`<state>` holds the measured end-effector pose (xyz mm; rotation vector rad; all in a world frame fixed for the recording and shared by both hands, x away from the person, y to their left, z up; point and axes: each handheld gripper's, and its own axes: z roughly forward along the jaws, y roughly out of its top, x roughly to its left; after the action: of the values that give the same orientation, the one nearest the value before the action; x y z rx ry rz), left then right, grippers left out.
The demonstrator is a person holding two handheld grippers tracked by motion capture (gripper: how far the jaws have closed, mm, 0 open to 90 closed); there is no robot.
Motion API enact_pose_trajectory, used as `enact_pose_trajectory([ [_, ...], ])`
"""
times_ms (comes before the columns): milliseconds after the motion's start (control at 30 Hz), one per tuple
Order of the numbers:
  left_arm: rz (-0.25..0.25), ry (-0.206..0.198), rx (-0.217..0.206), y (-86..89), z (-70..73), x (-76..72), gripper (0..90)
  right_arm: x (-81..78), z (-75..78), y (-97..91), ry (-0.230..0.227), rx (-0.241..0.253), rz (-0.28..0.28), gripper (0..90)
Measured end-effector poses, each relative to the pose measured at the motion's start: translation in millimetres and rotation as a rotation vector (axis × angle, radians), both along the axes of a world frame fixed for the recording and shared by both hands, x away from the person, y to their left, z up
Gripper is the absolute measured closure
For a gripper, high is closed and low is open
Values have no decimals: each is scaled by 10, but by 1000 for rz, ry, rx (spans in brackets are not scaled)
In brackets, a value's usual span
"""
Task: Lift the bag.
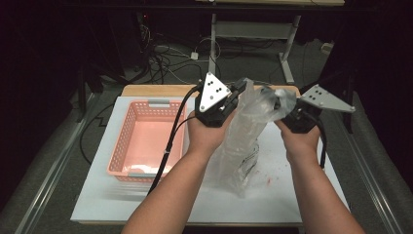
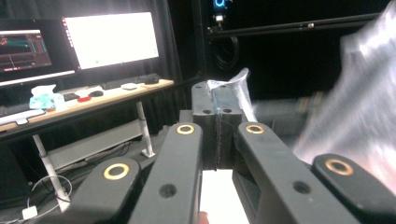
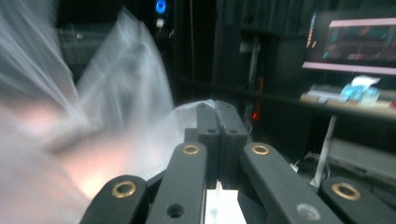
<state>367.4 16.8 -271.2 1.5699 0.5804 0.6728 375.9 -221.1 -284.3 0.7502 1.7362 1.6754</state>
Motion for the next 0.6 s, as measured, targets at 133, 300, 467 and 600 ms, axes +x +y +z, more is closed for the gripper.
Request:
enact_pose_trajectory([
  [133,18,5,-2,38,19,60,885,-54,290,-90,-73,34,-26,900],
  [300,45,-30,-24,129,200,84,885,-112,522,-172,-133,42,-44,900],
  [467,53,-69,-24,132,378,70,885,-41,400,-203,-94,26,-64,900],
  [600,43,-74,-20,92,403,72,885,70,150,-210,-32,11,-74,900],
])
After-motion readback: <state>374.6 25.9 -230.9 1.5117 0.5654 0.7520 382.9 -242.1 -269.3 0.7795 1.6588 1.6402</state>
